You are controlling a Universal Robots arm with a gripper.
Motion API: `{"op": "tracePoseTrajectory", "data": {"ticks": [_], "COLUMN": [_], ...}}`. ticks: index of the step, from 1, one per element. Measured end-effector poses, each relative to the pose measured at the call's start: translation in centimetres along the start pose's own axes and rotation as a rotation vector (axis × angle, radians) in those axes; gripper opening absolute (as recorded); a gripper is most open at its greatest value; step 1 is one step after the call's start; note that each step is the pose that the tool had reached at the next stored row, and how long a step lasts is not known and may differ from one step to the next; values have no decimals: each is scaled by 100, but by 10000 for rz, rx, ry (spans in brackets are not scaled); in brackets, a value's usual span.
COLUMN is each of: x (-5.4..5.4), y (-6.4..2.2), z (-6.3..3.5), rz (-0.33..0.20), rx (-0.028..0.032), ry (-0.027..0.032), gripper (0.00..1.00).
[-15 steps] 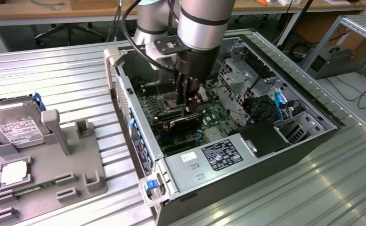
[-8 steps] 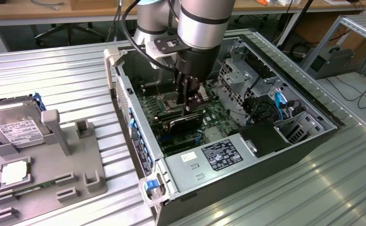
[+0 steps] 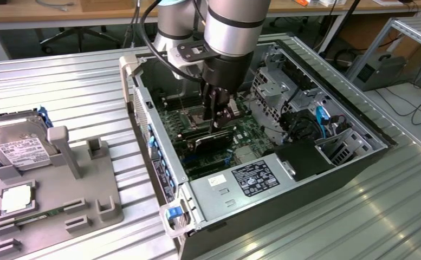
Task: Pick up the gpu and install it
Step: 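Press down on the gpu until it lock into place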
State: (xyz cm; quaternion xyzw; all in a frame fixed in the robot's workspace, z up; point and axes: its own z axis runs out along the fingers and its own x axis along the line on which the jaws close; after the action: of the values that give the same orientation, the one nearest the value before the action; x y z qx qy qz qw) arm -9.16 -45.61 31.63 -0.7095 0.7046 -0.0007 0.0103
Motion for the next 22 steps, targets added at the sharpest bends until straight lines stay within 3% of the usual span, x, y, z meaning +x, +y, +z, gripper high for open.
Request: {"op": "tracePoseTrajectory", "data": {"ticks": [1,2,4,9,15,22], "x": [0,0,0,0,2,-19], "y": [0,0,0,0,3,39], "z": [0,0,0,3,128,144], "rz": [0,1,0,0,-1,1], "rx": [0,0,0,0,0,0], "ry": [0,0,0,1,1,-4], "gripper": [39,26,11,11,11,11]}}
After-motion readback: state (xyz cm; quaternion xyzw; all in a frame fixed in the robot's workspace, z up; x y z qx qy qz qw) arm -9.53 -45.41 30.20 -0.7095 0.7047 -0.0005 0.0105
